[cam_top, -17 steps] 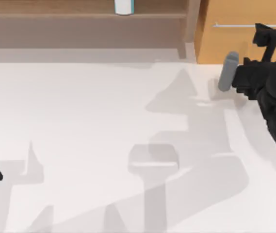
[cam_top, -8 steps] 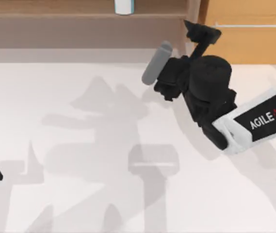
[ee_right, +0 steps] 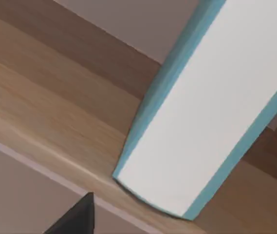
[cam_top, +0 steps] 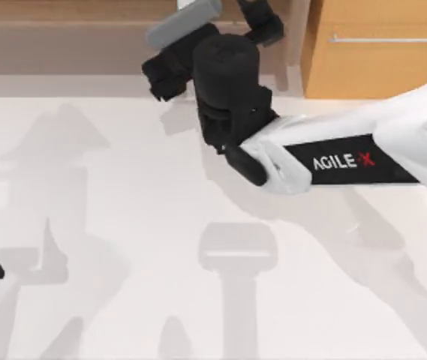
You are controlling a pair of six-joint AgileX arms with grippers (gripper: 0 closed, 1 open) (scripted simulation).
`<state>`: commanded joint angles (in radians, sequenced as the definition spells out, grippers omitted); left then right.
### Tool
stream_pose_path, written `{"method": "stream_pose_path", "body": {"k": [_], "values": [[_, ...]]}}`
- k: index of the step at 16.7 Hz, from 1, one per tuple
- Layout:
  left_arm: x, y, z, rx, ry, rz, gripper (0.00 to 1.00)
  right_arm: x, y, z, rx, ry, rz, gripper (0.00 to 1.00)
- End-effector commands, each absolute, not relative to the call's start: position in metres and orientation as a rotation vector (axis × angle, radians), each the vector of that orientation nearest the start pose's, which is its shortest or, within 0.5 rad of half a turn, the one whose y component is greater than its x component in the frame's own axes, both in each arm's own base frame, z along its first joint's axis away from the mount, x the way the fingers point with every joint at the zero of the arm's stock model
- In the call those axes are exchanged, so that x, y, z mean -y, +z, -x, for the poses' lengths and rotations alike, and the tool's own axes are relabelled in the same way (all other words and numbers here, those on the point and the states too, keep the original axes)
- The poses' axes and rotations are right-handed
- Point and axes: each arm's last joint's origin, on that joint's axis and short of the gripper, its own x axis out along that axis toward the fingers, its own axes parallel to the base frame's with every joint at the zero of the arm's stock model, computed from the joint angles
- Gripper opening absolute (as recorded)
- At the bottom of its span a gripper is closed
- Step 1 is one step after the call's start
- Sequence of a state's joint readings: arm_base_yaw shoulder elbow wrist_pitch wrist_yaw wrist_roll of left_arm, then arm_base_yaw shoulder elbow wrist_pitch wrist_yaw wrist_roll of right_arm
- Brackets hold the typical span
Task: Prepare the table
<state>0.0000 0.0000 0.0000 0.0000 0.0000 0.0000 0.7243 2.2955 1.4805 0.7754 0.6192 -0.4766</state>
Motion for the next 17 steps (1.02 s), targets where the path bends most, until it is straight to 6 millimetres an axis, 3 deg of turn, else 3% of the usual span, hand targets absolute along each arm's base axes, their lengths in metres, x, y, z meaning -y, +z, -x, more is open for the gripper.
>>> {"method": "stream_pose_path", "body": {"k": [4,8,17], "values": [[0.001,0.16,-0.106,0.0,0.0,0.0,1.0,-0.351,0.182,-0.402,-0.001,0.061,0.236,1.0],[0.001,0.16,-0.106,0.0,0.0,0.0,1.0,-0.361,0.201,-0.413,0.007,0.006,0.055,1.0],[0.001,0.16,-0.106,0.0,0.0,0.0,1.0,-0.361,0.206,-0.419,0.012,-0.008,0.013,1.0]]}}
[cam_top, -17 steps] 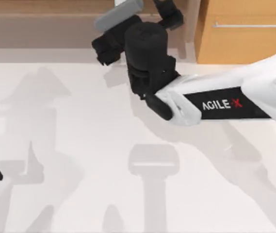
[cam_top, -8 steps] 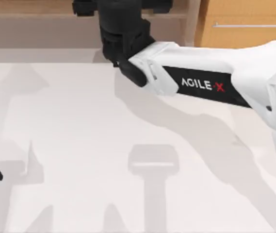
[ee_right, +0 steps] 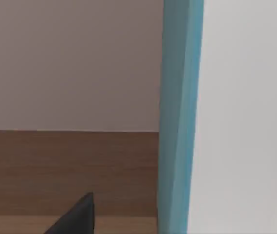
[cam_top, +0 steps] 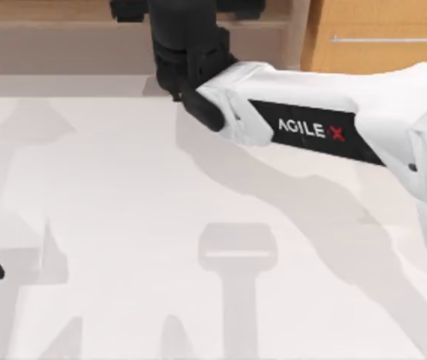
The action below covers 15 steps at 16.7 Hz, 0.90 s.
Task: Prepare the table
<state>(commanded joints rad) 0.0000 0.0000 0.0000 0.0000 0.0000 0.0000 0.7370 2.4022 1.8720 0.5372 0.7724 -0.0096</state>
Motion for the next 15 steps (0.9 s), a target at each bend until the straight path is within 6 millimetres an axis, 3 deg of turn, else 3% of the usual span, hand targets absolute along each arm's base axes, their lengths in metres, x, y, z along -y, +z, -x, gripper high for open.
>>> {"method": "stream_pose_path", "body": {"k": [5,9,15], "values": [[0.001,0.16,-0.106,0.0,0.0,0.0,1.0,-0.362,0.205,-0.435,0.011,-0.007,0.013,1.0],[0.001,0.16,-0.106,0.0,0.0,0.0,1.0,-0.362,0.205,-0.436,0.011,-0.007,0.013,1.0],[0.001,0.16,-0.106,0.0,0.0,0.0,1.0,-0.362,0.205,-0.436,0.011,-0.007,0.013,0.55]]}}
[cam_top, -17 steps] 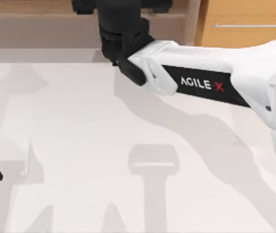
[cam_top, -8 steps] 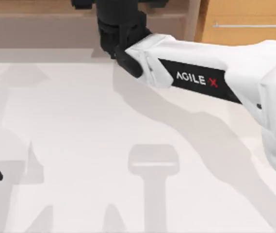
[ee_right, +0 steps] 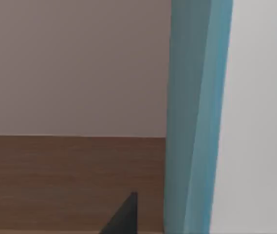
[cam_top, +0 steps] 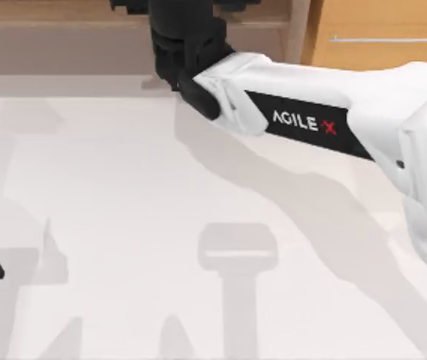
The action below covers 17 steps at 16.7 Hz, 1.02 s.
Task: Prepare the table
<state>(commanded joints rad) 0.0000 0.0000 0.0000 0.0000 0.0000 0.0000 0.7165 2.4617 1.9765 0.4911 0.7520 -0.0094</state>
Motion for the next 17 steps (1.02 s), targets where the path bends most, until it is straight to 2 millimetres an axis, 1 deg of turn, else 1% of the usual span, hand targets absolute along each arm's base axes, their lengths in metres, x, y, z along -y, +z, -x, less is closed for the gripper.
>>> {"method": "stream_pose_path", "body": {"k": [7,8,17], "values": [[0.0012,0.16,-0.1057,0.0,0.0,0.0,1.0,-0.3621,0.2051,-0.4363,0.011,-0.007,0.013,0.02],[0.0012,0.16,-0.1057,0.0,0.0,0.0,1.0,-0.3621,0.2051,-0.4363,0.011,-0.007,0.013,0.0],[0.0012,0.16,-0.1057,0.0,0.0,0.0,1.0,-0.3638,0.2068,-0.434,0.013,-0.003,0.009,0.0]]}}
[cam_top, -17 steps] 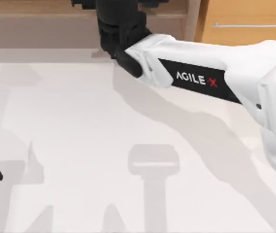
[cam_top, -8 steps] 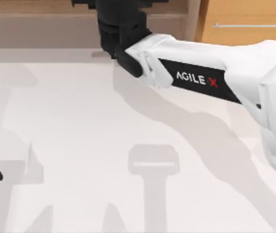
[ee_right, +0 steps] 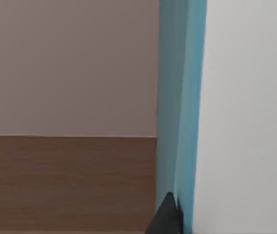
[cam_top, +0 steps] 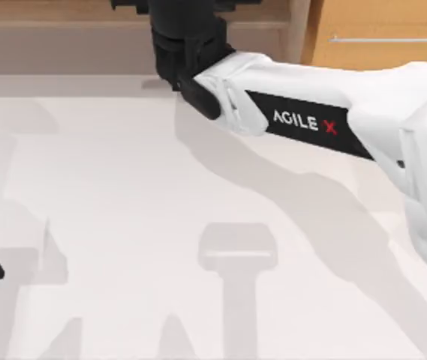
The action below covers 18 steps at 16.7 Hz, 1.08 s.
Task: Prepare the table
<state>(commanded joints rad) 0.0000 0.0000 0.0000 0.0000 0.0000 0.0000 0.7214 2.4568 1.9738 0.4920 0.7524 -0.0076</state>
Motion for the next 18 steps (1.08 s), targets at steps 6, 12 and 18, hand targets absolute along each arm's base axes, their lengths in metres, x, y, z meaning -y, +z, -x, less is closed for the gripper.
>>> {"method": "stream_pose_path", "body": {"k": [6,12,18], "values": [[0.001,0.16,-0.106,0.0,0.0,0.0,1.0,-0.364,0.216,-0.414,0.014,-0.004,0.009,0.0],[0.001,0.16,-0.106,0.0,0.0,0.0,1.0,-0.364,0.221,-0.395,0.012,-0.003,0.011,0.0],[0.001,0.16,-0.106,0.0,0.0,0.0,1.0,-0.364,0.222,-0.392,0.012,0.021,-0.002,0.0]]}}
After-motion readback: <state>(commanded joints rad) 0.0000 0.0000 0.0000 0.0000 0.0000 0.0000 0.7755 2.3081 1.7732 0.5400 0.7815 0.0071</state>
